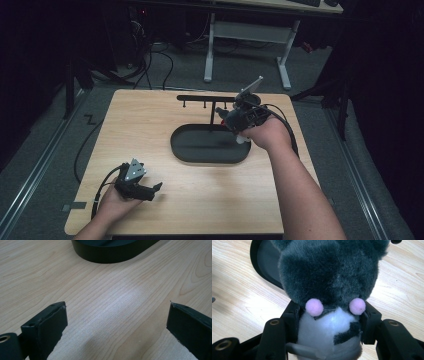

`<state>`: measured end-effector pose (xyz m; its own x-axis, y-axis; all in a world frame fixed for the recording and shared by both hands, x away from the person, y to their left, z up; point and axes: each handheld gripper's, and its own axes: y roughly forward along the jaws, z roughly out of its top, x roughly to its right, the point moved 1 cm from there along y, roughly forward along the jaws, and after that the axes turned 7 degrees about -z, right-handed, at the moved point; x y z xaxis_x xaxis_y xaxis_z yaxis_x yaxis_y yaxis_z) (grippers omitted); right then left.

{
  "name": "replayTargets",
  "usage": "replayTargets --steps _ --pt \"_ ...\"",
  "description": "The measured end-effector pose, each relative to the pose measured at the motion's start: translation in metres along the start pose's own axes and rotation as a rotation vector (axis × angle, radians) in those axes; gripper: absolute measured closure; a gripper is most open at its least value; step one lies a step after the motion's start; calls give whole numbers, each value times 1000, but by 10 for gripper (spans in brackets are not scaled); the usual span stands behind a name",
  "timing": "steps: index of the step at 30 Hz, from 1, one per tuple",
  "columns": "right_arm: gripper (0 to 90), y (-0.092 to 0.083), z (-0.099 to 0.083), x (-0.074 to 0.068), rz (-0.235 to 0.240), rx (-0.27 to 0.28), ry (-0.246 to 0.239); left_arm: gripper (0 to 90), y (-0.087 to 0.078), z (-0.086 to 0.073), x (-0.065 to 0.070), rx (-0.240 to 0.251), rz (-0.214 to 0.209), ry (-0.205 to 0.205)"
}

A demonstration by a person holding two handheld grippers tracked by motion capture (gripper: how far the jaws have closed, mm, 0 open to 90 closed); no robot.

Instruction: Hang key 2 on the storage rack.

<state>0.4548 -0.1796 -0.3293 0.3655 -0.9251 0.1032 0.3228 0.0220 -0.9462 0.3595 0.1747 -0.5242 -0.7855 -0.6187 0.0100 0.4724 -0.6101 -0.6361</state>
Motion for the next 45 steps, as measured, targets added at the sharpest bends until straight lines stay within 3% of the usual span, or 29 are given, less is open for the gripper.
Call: replayTargets --steps 10,15,19,27,45 --pt "472 -2 10 4 -29 25 18 43 0 0 0 -5 2 4" --pt "471 0 13 5 -81 39 30 43 2 -1 0 -10 -3 8" --pt "471 5 12 5 -89 36 26 44 2 -1 0 -13 -5 10" --pt "471 20 6 -1 -76 1 3 47 3 -1 1 -20 -10 14" --pt "467 55 -2 -5 -31 -34 7 58 5 -2 3 -33 -21 24"
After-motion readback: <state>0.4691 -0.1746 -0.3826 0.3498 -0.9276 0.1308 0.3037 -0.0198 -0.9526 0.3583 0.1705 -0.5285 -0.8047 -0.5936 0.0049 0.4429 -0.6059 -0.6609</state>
